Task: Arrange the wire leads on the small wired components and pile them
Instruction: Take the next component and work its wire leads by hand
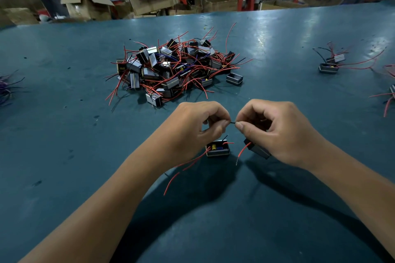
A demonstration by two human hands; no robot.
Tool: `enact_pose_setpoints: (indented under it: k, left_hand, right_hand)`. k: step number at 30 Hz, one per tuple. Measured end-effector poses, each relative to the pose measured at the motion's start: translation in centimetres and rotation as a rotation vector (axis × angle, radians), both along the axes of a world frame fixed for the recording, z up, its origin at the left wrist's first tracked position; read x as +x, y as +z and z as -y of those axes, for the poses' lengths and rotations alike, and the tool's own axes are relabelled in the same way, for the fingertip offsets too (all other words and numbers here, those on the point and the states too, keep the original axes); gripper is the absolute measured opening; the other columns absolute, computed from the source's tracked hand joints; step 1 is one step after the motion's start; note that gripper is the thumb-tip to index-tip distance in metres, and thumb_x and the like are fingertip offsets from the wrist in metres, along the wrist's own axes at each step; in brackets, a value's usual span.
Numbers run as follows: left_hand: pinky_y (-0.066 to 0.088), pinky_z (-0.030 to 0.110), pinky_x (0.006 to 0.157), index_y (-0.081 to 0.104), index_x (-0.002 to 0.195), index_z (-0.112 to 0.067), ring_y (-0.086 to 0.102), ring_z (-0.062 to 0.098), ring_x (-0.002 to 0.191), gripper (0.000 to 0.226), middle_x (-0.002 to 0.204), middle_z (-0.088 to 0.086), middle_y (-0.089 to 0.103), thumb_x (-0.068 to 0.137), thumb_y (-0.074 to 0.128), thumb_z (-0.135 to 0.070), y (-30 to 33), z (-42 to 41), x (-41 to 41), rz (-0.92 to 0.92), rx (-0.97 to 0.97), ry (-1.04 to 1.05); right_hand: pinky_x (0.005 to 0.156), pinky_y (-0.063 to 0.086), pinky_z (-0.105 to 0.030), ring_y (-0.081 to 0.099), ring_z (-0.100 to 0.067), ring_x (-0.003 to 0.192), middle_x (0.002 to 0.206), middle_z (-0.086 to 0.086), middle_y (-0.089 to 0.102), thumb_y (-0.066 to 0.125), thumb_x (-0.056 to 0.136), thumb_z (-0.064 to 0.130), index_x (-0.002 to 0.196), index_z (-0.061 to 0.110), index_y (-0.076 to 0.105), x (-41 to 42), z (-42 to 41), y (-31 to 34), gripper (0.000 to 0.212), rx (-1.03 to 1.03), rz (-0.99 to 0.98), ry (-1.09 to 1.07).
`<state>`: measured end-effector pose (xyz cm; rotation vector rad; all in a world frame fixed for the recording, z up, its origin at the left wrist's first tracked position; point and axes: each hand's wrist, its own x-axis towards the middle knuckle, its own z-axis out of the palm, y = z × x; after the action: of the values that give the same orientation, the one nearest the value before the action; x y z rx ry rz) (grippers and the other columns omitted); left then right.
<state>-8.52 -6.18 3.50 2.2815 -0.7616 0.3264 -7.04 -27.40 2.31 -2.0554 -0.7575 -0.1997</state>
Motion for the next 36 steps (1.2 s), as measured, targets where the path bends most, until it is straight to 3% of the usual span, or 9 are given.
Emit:
enact_pose_setpoints:
  k: [11, 17, 22, 25, 28, 31, 36]
  left_hand:
    - [0.048, 0.024, 0.068, 0.07, 0.088, -0.006, 0.057, 0.009, 0.07, 0.005, 0.074, -0.005, 0.064, 0.086, 0.065, -0.005, -0.2, 0.4, -0.1, 0.079, -0.011, 0.025]
    - [0.044, 0.019, 0.068, 0.07, 0.087, -0.007, 0.054, 0.007, 0.073, 0.008, 0.075, -0.005, 0.064, 0.084, 0.063, -0.011, -0.1, 0.5, -0.1, 0.102, 0.019, 0.063]
    - [0.047, 0.029, 0.069, 0.068, 0.085, -0.009, 0.053, 0.011, 0.07, 0.006, 0.072, -0.006, 0.06, 0.087, 0.063, -0.009, 0.1, -0.7, 0.7, 0.107, 0.012, 0.195]
    - [0.048, 0.021, 0.067, 0.067, 0.088, -0.017, 0.058, 0.009, 0.073, 0.012, 0.076, -0.011, 0.064, 0.091, 0.067, -0.005, 0.4, -2.4, 1.2, 0.084, -0.1, 0.254]
    - [0.043, 0.011, 0.072, 0.069, 0.097, -0.018, 0.059, 0.003, 0.078, 0.006, 0.083, -0.011, 0.067, 0.092, 0.07, -0.02, 0.2, -1.6, 0.8, 0.077, -0.021, 0.128]
    - [0.039, 0.006, 0.077, 0.07, 0.106, -0.015, 0.06, 0.005, 0.083, 0.019, 0.091, -0.01, 0.068, 0.092, 0.07, -0.028, -0.5, -0.2, 0.7, 0.073, 0.04, 0.042]
    - [0.051, 0.04, 0.075, 0.071, 0.096, -0.009, 0.061, 0.018, 0.079, 0.012, 0.086, -0.004, 0.065, 0.094, 0.066, -0.02, -1.2, 0.3, 0.6, 0.124, 0.021, 0.014]
  right_hand:
    - [0.053, 0.047, -0.019, 0.066, -0.011, 0.054, 0.062, 0.004, 0.066, 0.065, 0.087, 0.023, 0.078, 0.026, 0.063, -0.1, -0.2, 0.2, 0.01, 0.004, -0.001, 0.007]
    - [0.053, 0.045, -0.015, 0.065, -0.009, 0.054, 0.063, 0.005, 0.066, 0.068, 0.09, 0.015, 0.079, 0.025, 0.063, -0.1, -0.3, 0.3, 0.016, -0.004, -0.008, 0.01]
    - [0.051, 0.041, -0.01, 0.061, -0.006, 0.05, 0.061, 0.007, 0.065, 0.068, 0.09, 0.012, 0.077, 0.024, 0.063, -0.1, 0.0, 0.3, 0.019, -0.011, -0.01, -0.023]
    - [0.051, 0.041, -0.009, 0.061, -0.004, 0.05, 0.061, 0.009, 0.065, 0.068, 0.089, 0.012, 0.075, 0.024, 0.063, 0.0, 0.1, 0.4, 0.02, -0.007, -0.012, -0.055]
    - [0.053, 0.04, -0.008, 0.06, -0.003, 0.052, 0.063, 0.011, 0.065, 0.069, 0.089, 0.013, 0.075, 0.025, 0.064, 0.0, 0.0, 0.4, 0.019, -0.033, -0.006, -0.059]
    - [0.057, 0.039, -0.008, 0.06, -0.004, 0.06, 0.066, 0.014, 0.065, 0.071, 0.088, 0.016, 0.076, 0.027, 0.064, -0.1, 0.0, 0.6, 0.018, -0.067, 0.029, -0.055]
    - [0.054, 0.038, -0.009, 0.057, -0.004, 0.058, 0.068, 0.016, 0.064, 0.072, 0.088, 0.018, 0.078, 0.028, 0.065, -0.1, 0.0, 0.7, 0.016, -0.088, 0.038, -0.034]
